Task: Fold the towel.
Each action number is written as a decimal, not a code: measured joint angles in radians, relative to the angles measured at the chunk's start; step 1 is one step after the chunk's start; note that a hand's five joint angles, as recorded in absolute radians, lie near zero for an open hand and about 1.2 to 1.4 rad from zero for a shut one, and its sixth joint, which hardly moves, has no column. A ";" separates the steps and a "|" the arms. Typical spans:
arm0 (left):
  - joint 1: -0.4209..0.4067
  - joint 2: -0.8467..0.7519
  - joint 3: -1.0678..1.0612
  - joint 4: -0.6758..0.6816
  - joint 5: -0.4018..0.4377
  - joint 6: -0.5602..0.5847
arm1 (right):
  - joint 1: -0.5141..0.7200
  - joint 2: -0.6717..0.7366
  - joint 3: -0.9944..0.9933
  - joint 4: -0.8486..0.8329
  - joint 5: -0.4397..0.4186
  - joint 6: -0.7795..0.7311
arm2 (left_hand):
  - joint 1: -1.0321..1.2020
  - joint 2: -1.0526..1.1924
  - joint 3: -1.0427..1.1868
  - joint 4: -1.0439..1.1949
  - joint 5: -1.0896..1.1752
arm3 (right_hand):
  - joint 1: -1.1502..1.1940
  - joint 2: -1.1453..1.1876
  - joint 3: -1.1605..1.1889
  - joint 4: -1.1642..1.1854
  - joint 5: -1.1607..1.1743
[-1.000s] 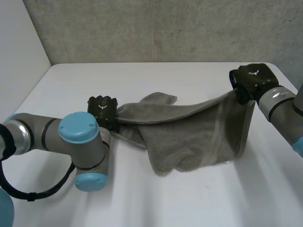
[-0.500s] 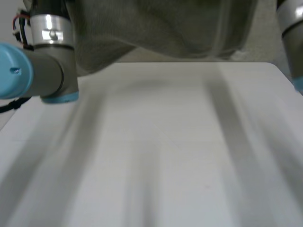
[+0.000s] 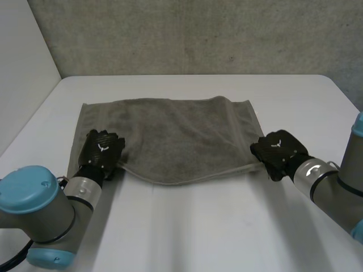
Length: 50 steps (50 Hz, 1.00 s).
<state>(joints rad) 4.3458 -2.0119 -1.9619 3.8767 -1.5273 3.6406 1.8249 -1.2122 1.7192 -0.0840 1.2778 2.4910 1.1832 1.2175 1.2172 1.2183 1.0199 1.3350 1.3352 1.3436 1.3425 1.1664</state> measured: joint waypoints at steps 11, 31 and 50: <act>0.001 0.066 0.013 -0.066 -0.015 0.000 | -0.093 -0.057 0.079 -0.016 -0.002 0.008 | -0.348 -0.385 -0.384 -0.380 -0.358 | 0.000 0.000 0.000 0.000 0.000; 0.081 -0.020 0.026 0.048 -0.051 0.000 | -0.242 -0.103 0.121 -0.100 -0.048 0.104 | -0.678 -0.714 -0.714 -0.715 -0.696 | 0.000 0.000 0.000 0.000 0.000; 0.114 0.112 -0.011 -0.209 0.032 -0.003 | -0.238 -0.118 0.118 -0.086 -0.062 0.080 | -0.010 -0.008 -0.008 -0.008 -0.010 | 0.000 0.000 0.000 0.000 0.000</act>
<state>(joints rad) 4.4594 -1.8999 -1.9727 3.6674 -1.4953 3.6379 1.5872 -1.3305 1.8370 -0.1704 1.2162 2.5711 1.1735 1.2096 1.2095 1.2100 1.0096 1.3350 1.3352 1.3436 1.3425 1.1669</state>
